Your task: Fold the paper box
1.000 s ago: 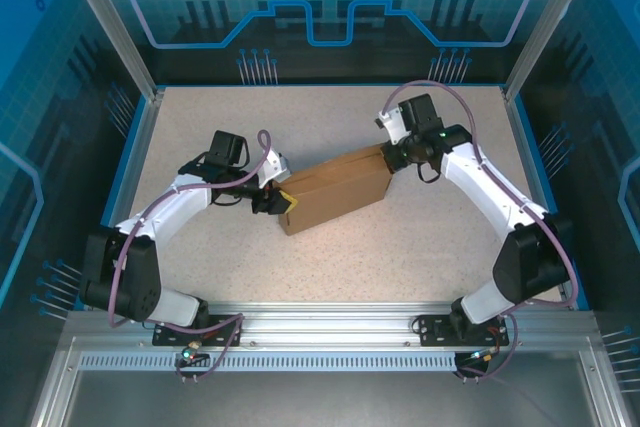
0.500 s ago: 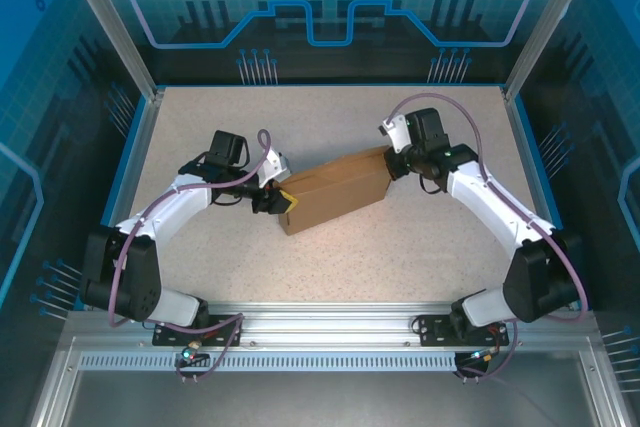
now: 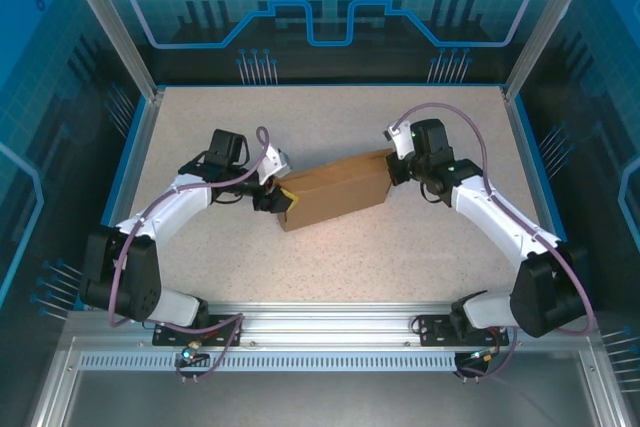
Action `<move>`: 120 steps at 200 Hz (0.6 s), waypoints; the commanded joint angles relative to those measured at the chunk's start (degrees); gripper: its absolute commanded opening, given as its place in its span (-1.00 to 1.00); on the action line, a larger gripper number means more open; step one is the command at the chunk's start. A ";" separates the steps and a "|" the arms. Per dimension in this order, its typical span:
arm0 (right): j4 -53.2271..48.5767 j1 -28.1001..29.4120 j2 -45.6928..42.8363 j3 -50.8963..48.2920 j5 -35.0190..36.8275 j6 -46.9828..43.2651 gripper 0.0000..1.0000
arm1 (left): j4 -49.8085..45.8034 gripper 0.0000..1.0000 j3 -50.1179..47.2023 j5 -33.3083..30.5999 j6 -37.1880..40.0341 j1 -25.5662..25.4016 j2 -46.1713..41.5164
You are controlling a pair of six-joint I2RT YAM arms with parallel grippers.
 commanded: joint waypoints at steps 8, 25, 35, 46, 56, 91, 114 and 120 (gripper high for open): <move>-1.98 1.34 -1.51 -1.84 -0.53 3.80 -1.00 | 5.79 0.31 -0.13 -0.80 -7.27 0.52 -2.18; -1.82 1.93 -1.85 -1.89 -0.04 5.07 -1.00 | 7.31 0.39 -1.07 -1.46 -9.80 0.52 -3.24; -2.12 2.34 -1.69 -1.62 0.70 5.57 -1.00 | 8.43 0.43 -1.85 -1.43 -11.29 0.52 -4.29; -2.60 2.60 -1.46 -1.27 1.47 6.02 -1.00 | 10.15 0.46 -2.95 -1.99 -13.37 0.52 -5.59; -2.92 2.75 -1.42 -1.07 2.31 6.45 -1.00 | 11.64 0.49 -4.16 -3.14 -15.10 0.52 -7.05; -3.51 3.06 -1.20 -0.71 2.69 8.02 -1.00 | 18.50 0.50 -9.78 -12.17 -28.07 0.22 -15.05; -4.20 3.24 -0.49 0.15 2.94 8.59 -1.00 | 18.99 0.49 -13.67 -21.73 -35.42 -2.15 -22.13; -4.42 3.24 -0.22 0.50 2.88 8.68 -1.00 | 19.04 0.49 -14.86 -24.45 -37.21 -3.16 -24.05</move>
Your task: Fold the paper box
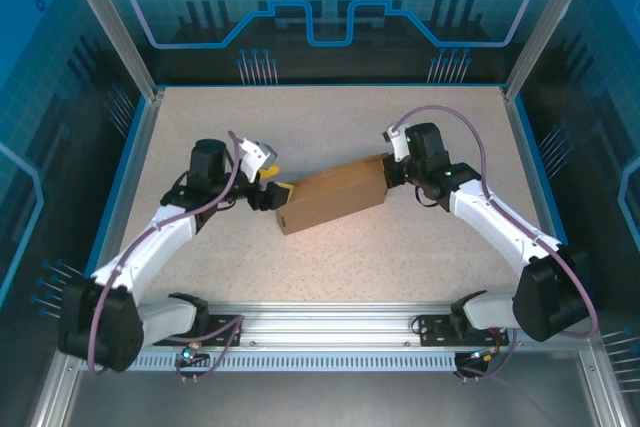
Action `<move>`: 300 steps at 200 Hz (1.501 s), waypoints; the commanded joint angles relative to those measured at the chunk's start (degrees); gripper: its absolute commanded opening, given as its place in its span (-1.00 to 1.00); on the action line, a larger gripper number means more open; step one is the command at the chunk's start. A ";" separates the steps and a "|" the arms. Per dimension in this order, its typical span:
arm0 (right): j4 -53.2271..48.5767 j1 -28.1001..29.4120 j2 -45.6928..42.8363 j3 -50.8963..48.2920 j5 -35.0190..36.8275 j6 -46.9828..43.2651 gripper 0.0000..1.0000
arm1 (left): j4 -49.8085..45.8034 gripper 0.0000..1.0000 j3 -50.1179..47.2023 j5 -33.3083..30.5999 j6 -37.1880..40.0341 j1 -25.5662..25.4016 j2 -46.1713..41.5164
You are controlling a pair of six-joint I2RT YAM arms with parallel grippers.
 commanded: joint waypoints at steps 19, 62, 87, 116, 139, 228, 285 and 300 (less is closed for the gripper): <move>-4.85 1.12 1.27 1.95 1.24 2.06 -1.00 | 2.17 0.49 -6.84 -18.28 -15.58 -5.39 -12.52; -5.00 1.51 2.13 3.32 0.75 1.92 -1.00 | -9.97 0.37 -5.55 -26.91 -20.10 -9.48 -15.08; -5.20 1.63 2.56 3.81 0.37 1.53 -1.00 | -12.34 0.11 -3.99 -27.27 -19.71 -9.58 -14.50; -5.18 1.58 2.38 3.61 0.28 1.29 -1.00 | -11.10 -0.22 -2.83 -27.20 -17.98 -9.58 -13.09; -5.27 1.65 2.20 3.52 0.32 1.25 -1.00 | -9.58 -0.39 -2.24 -27.08 -17.53 -9.55 -11.08; -5.47 1.64 1.93 3.16 0.72 1.60 -1.00 | -11.74 -0.55 -0.17 -28.43 -18.62 -9.59 -9.00; -5.80 1.60 2.02 3.35 0.79 1.75 -1.00 | -15.13 -0.44 -0.68 -29.47 -19.77 -9.64 -11.53; -5.71 1.65 2.05 3.19 0.80 1.78 -1.00 | -15.02 -0.46 -0.99 -29.65 -19.84 -9.68 -12.18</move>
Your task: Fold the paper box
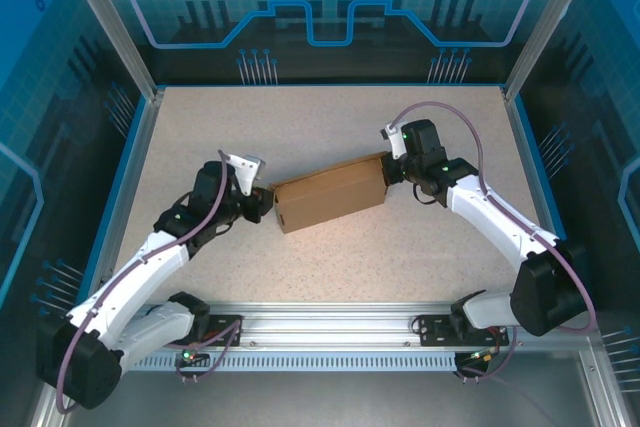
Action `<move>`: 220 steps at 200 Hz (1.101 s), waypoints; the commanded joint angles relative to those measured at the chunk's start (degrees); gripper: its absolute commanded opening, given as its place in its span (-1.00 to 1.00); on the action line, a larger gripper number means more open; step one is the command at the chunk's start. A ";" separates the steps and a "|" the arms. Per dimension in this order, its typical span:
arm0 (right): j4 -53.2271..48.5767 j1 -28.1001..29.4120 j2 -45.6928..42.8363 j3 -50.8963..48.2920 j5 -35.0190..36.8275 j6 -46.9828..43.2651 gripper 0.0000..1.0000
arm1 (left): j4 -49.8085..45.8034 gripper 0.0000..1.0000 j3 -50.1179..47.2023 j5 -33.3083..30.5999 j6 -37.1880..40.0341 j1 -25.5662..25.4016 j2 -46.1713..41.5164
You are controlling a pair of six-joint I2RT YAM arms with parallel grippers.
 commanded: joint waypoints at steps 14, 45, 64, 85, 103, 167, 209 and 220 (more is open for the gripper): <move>-3.38 0.95 0.45 0.57 -0.42 0.78 -1.00 | -1.35 -0.55 1.09 -0.76 -1.24 -0.46 -1.81; -3.46 0.90 0.22 0.41 -0.42 1.04 -1.00 | -0.90 -0.74 1.42 0.27 -1.74 -0.48 -0.57; -3.33 0.94 0.24 0.20 -0.65 1.21 -1.00 | -1.05 -0.82 2.10 1.50 -3.14 -0.56 -0.03; -2.88 0.99 0.02 -0.54 -0.81 1.74 -1.00 | 0.75 -0.85 2.34 4.18 -7.92 -0.57 -0.10; -2.59 1.17 -0.58 -1.33 -0.70 1.98 -1.00 | 2.97 -0.89 1.52 5.54 -13.74 -0.56 -0.37; -2.40 1.30 -2.94 -4.15 -0.43 2.56 -1.00 | 6.28 -0.92 0.70 7.77 -28.43 -0.50 1.15; -2.50 1.38 -2.74 -4.00 -0.74 2.64 -1.00 | 6.17 -0.94 0.68 7.19 -32.52 -0.52 2.51; -2.32 1.39 -2.74 -3.82 -0.77 2.58 -1.00 | 6.50 -0.95 0.06 6.98 -32.53 -0.64 2.59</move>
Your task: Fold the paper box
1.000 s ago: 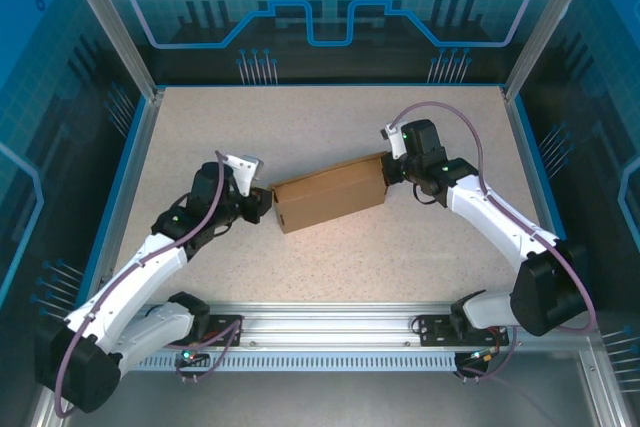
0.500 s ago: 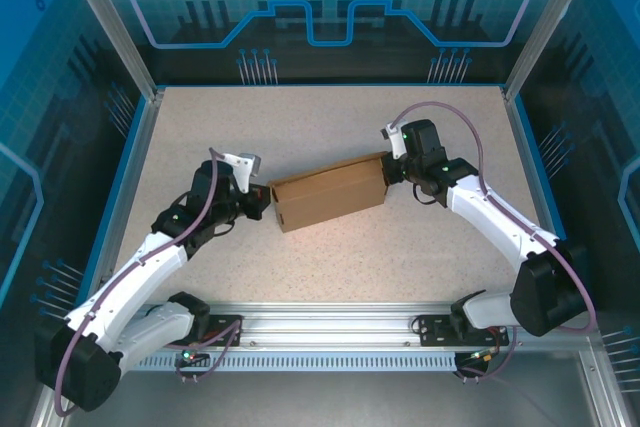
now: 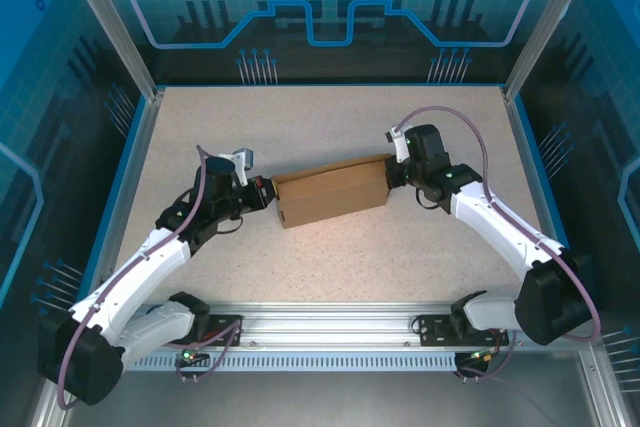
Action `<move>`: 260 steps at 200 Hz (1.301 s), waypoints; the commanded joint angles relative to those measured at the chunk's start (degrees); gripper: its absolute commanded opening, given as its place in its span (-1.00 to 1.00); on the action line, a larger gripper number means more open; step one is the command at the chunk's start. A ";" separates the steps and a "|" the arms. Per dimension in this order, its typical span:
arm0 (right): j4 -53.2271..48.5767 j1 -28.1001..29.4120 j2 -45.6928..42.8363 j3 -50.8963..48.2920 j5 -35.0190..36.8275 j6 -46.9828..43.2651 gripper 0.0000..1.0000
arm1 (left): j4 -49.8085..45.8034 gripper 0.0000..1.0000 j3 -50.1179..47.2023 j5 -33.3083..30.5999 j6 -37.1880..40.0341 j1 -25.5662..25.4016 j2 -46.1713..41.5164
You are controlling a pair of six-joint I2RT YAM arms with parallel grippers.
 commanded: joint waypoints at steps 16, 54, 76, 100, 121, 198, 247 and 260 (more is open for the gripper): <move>-3.04 1.31 0.29 -0.61 -2.10 0.52 -1.00 | -0.10 -0.95 -0.67 0.25 -1.48 -1.03 0.50; -3.17 1.36 0.54 -0.41 -1.86 0.19 -1.00 | -1.27 -0.93 -2.34 -4.94 0.71 -3.48 0.11; -2.70 1.36 0.26 -1.24 -1.02 -0.23 -1.00 | -0.73 -0.89 -3.82 -6.14 1.44 -4.13 -0.06; -0.93 1.41 -0.26 -2.87 -1.25 -1.08 -1.00 | 1.89 -0.83 -6.21 -6.52 1.43 -4.85 -0.59; 0.45 1.53 -0.88 -4.32 -0.62 -1.80 -1.00 | 2.17 -0.73 -6.83 -6.51 2.70 -4.86 -1.33; 1.71 1.72 -2.52 -6.21 0.97 -2.19 -1.00 | -1.62 -0.04 -4.76 -6.25 7.44 -4.80 -6.41; 1.45 1.80 -2.29 -6.04 1.18 -2.21 -1.00 | -2.16 0.27 -1.38 -3.42 7.77 -3.68 -7.52; 1.38 1.80 -2.17 -5.96 1.14 -2.23 -1.00 | -1.36 0.32 -0.33 -1.51 7.65 -3.00 -7.05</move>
